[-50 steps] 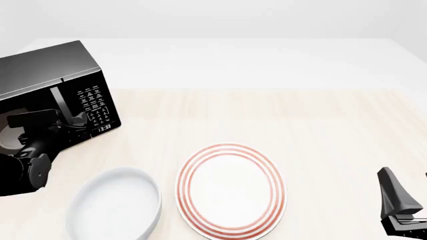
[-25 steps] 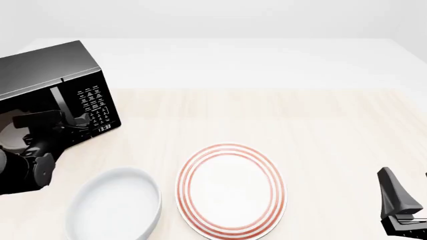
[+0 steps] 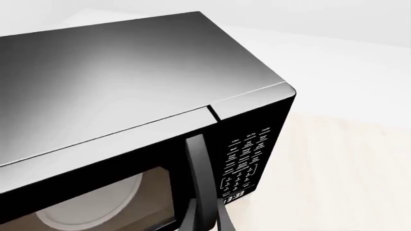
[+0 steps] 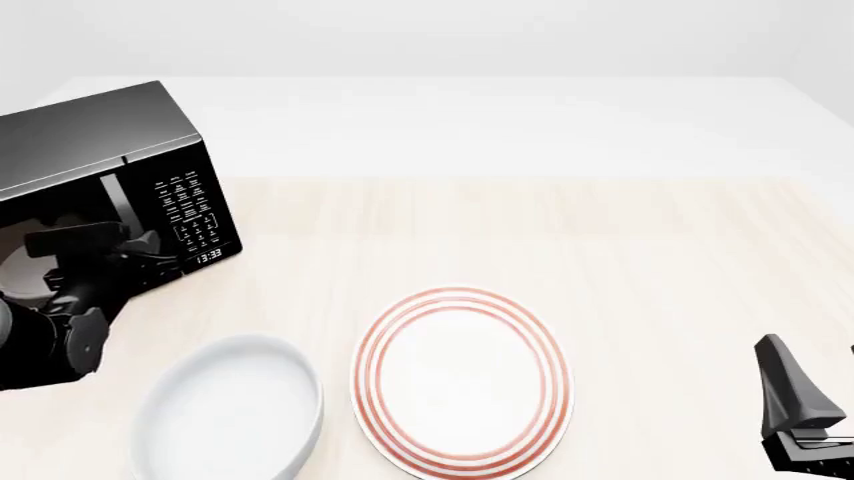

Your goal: Open the microwave.

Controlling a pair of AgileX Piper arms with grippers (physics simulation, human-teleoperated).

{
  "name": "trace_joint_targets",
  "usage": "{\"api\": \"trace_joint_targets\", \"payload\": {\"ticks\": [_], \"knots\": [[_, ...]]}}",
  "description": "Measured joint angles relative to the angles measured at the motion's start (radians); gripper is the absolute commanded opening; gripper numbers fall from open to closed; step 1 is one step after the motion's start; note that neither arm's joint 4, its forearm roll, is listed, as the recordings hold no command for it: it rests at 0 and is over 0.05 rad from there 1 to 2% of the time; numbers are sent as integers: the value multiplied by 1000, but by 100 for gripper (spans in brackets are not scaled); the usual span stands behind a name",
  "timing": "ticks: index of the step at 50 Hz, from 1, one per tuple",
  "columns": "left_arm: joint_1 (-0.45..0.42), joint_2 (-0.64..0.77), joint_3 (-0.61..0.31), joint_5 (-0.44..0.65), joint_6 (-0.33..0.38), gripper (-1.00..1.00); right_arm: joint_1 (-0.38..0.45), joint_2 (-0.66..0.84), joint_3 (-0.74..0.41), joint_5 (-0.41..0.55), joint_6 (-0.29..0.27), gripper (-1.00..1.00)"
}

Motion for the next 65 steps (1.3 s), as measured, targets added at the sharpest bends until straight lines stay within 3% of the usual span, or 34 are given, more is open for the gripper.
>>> {"api": "trace_joint_targets", "payload": {"ticks": [23,65], "knots": [[3,-21,49,-35,-13,-100,0,0,0,0,0,100],[-31,-165,273,-109,-58,-100,0,0,0,0,0,100]]}}
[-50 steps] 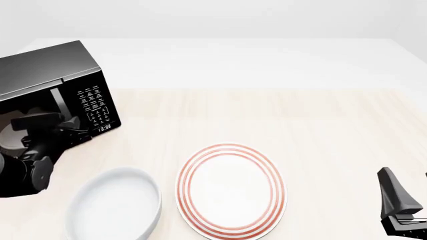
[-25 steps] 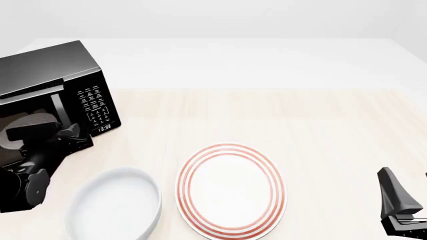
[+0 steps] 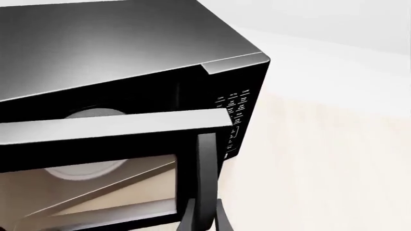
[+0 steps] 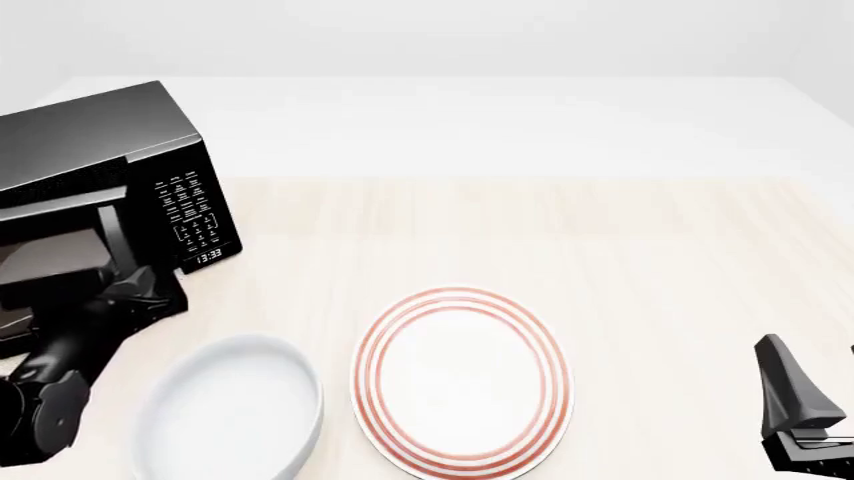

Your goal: Open the microwave.

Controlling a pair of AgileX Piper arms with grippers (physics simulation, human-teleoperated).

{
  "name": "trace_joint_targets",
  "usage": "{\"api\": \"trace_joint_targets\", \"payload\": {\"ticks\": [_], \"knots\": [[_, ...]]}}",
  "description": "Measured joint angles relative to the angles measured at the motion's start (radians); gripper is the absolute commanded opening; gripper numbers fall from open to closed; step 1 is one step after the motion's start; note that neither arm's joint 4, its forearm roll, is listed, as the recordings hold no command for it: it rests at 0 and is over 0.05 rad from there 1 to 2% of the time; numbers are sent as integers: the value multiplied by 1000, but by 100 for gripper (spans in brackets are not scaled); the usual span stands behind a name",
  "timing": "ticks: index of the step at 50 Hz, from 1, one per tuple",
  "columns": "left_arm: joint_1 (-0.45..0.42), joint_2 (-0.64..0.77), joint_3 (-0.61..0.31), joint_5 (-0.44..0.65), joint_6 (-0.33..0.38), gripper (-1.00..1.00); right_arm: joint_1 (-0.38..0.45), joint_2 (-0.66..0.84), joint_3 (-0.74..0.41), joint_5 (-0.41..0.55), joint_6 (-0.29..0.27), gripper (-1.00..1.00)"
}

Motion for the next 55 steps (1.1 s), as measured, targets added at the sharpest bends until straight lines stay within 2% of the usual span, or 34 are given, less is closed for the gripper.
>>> {"api": "trace_joint_targets", "payload": {"ticks": [17,55], "knots": [[-10,-48,57,-5,2,-100,0,0,0,0,0,100],[-14,-214,173,76,19,-100,0,0,0,0,0,100]]}}
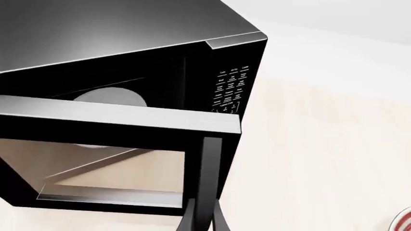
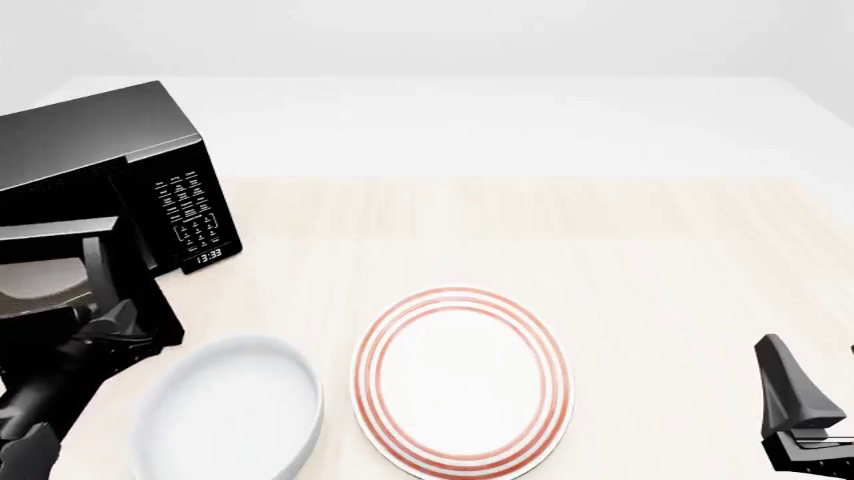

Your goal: Open the microwave.

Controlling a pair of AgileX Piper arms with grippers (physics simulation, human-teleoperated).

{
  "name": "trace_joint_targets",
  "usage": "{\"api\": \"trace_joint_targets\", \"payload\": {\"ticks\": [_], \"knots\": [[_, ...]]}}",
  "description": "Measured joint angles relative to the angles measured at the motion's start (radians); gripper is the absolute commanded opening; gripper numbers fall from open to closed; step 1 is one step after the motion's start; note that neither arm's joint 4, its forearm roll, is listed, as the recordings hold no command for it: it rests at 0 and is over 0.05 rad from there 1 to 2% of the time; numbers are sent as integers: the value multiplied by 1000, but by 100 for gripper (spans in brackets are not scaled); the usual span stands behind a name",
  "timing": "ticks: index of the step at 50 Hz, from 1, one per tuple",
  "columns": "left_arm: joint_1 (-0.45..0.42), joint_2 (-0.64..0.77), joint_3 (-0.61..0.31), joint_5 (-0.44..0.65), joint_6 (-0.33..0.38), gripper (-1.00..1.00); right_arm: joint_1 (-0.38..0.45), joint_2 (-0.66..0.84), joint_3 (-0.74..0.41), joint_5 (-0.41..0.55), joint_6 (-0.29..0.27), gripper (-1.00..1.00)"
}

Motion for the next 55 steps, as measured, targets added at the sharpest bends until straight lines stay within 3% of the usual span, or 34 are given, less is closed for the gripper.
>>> {"api": "trace_joint_targets", "payload": {"ticks": [55], "knots": [[14,-113,75,44,10,-100,0,0,0,0,0,100]]}}
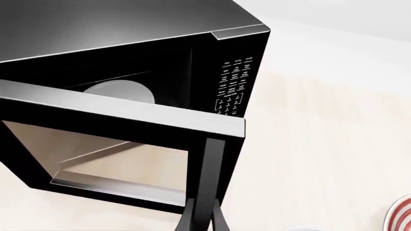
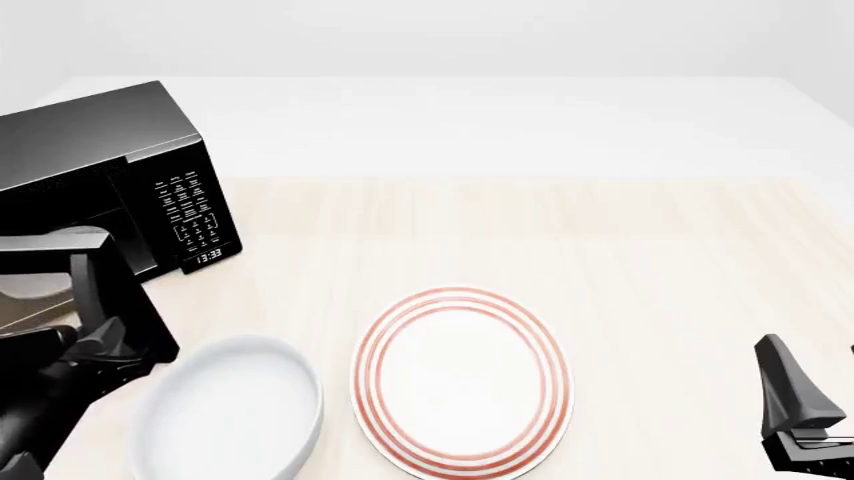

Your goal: Open the microwave.

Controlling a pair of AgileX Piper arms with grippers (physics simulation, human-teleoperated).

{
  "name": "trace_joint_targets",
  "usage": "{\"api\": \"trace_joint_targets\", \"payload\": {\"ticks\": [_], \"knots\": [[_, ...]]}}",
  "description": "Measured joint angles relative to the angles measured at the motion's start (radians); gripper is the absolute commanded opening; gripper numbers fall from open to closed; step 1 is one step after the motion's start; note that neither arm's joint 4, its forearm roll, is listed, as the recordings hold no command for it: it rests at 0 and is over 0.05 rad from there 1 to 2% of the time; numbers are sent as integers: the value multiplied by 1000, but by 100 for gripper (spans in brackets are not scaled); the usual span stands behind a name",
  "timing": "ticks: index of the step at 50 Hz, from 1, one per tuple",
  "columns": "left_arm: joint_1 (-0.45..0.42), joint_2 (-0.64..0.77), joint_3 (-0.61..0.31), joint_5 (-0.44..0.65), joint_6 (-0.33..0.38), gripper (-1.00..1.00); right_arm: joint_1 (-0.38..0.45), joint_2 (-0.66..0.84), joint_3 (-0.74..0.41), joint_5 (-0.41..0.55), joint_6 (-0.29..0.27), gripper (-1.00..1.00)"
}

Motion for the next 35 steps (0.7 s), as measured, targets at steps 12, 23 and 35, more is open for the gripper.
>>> {"api": "trace_joint_targets", "payload": {"ticks": [12,23,35], "knots": [[-15,-12,-27,-32,-20,100,0,0,0,0,0,100],[-15,-29,-48,-53,-34,100,0,0,0,0,0,100],[-6,-50,-47,-52,-39,100,0,0,0,0,0,100]]}}
